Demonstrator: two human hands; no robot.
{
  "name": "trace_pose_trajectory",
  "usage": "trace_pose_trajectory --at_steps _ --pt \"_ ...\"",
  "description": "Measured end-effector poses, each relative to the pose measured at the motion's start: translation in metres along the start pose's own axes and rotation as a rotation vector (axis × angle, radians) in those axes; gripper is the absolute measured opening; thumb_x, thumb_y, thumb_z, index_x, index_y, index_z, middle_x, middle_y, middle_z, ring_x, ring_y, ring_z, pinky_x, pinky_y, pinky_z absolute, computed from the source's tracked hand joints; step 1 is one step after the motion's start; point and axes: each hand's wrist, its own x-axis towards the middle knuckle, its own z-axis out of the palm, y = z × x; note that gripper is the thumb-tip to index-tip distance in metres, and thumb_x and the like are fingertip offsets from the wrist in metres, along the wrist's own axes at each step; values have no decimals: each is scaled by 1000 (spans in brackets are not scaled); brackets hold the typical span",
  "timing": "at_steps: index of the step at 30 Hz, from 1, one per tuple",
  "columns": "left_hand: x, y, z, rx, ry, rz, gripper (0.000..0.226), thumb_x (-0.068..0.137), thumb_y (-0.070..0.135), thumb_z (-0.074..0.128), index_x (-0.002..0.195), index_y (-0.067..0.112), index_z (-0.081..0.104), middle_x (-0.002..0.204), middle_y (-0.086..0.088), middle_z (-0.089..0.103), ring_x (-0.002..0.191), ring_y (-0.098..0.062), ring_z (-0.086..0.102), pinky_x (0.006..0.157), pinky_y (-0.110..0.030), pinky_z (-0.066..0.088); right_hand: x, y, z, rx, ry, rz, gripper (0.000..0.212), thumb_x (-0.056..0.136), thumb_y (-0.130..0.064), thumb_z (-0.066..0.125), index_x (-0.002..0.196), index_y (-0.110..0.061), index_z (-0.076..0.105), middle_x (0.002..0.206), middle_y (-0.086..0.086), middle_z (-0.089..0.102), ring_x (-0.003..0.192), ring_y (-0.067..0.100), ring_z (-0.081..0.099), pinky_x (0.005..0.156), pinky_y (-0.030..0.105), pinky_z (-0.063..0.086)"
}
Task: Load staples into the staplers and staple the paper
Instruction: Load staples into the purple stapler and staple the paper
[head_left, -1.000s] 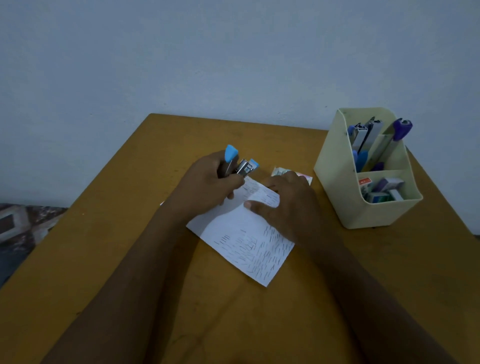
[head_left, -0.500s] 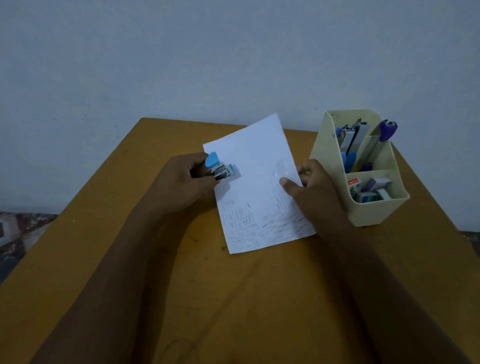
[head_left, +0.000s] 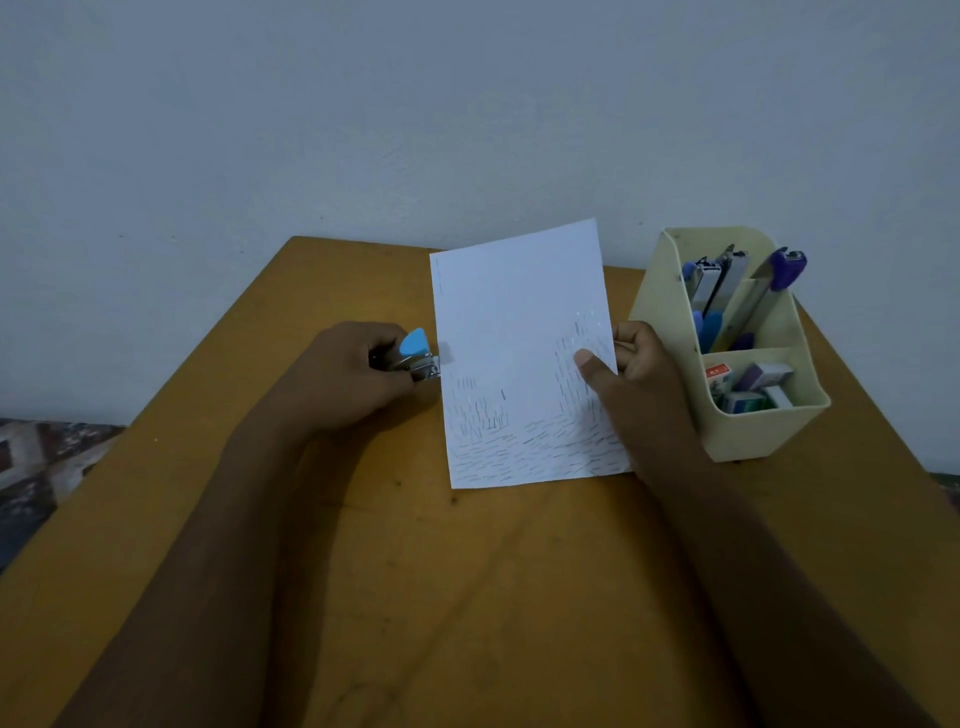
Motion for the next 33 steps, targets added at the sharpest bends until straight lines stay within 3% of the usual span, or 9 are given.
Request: trace_pose_trajectory --at_steps 4,8,13,19,23,27,29,33 --pt "0 2 2 -7 -27 13 13 82 14 69 83 3 62 74 -9 60 65 -16 51 60 -29 39 -1 1 2 -15 -15 -11 21 92 -19 57 110 -18 45 111 -5 61 87 -1 59 64 3 48" --pt "-2 3 1 -33 -83 39 7 85 19 68 88 14 65 79 3 63 70 -13 57 62 -29 45 -1 2 2 -12 -26 -20 20 92 -18 57 109 -17 46 108 -8 59 84 -4 58 63 3 48" --pt "-2 6 3 -188 -104 21 21 83 34 69 94 18 64 80 3 63 63 -5 57 51 -15 46 0 2 -1 42 -31 -29 21 93 -17 55 112 -16 47 111 -6 61 91 1 61 67 6 50" --pt "-4 7 1 -277 -90 -22 43 77 57 63 98 20 59 71 10 68 57 -2 55 52 -22 43 0 3 -1 97 -46 -36 22 93 -14 56 113 -13 48 109 -7 62 92 -1 62 71 9 51" --pt "-3 8 5 -314 -77 -62 40 78 46 64 105 19 54 74 11 72 53 1 53 52 -24 41 1 5 -1 126 -49 -25 23 92 -14 56 114 -12 49 109 -5 64 96 3 64 74 13 53" --pt "-5 10 7 -509 -77 -116 52 71 41 73 111 14 54 67 8 70 58 -8 48 50 -22 37 2 6 -3 184 -50 3 22 92 -15 57 113 -13 50 113 -2 66 100 9 65 81 22 55" --pt "-6 7 6 -613 -137 -100 49 74 34 77 110 7 58 66 7 68 56 -8 49 49 -22 36 2 6 -3 211 -54 12 23 92 -15 56 114 -12 51 113 0 66 100 10 65 83 25 55" --pt "-4 0 5 -729 -244 -30 42 71 49 73 90 12 69 65 -1 59 55 -10 48 46 -18 39 3 7 -4 220 -72 7 21 92 -15 56 113 -13 51 115 1 66 102 12 65 84 28 54"
